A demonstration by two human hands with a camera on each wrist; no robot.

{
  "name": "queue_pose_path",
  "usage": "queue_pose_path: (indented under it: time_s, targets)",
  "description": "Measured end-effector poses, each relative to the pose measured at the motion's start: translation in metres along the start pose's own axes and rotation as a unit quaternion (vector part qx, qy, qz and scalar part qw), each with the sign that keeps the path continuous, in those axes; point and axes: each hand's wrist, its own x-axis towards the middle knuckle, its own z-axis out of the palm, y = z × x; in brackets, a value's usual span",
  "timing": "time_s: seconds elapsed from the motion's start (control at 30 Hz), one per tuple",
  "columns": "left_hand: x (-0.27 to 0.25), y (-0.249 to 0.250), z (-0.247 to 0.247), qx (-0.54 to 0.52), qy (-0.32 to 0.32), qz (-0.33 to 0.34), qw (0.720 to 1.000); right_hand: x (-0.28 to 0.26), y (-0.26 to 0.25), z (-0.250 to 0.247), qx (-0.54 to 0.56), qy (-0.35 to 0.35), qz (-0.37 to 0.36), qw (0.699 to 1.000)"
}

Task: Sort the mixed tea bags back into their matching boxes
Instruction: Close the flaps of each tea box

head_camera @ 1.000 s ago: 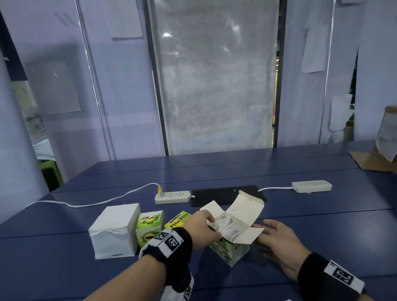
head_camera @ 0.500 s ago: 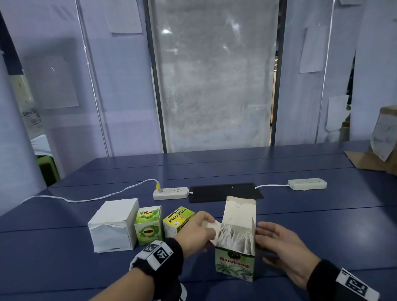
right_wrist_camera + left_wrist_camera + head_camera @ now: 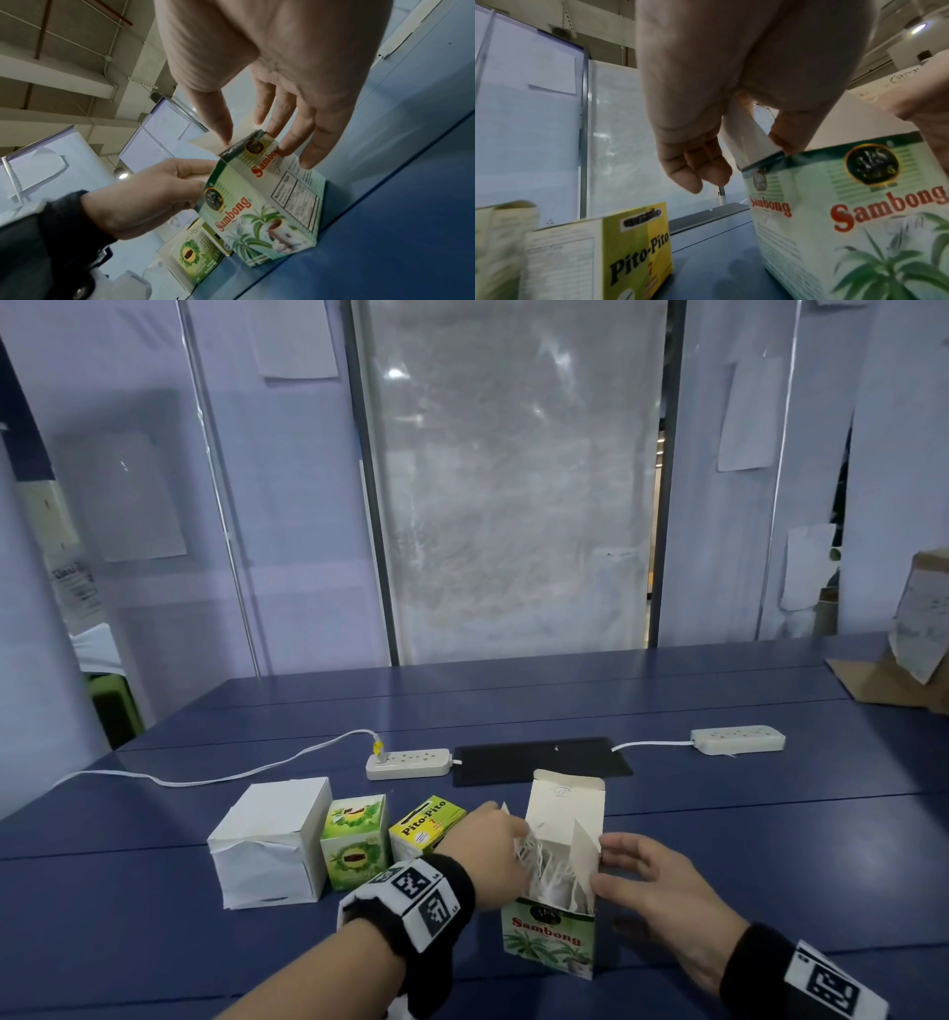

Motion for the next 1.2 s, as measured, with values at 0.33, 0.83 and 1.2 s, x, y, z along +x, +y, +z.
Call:
queue_pose_path:
  time_s: [0.33, 0.83, 1.2]
  targets:
    - [-0.003, 0.014, -0.005, 0.013, -0.051, 0.039, 0.998, -0.002, 0.001, 0.0, -0.013, 0.003, -0.012, 1.0]
    - [-0.004, -0.024, 0.023, -0.35, 0.052, -0.004, 0.935, 0.002, 0.008, -0.004, 0.008, -0.022, -0.01, 1.0]
    - [0.001, -0.033, 0.03, -0.456, 0.039, 0.034, 0.889, 0.001, 0.002, -0.006, -0.001, -0.047, -0.039, 0.998]
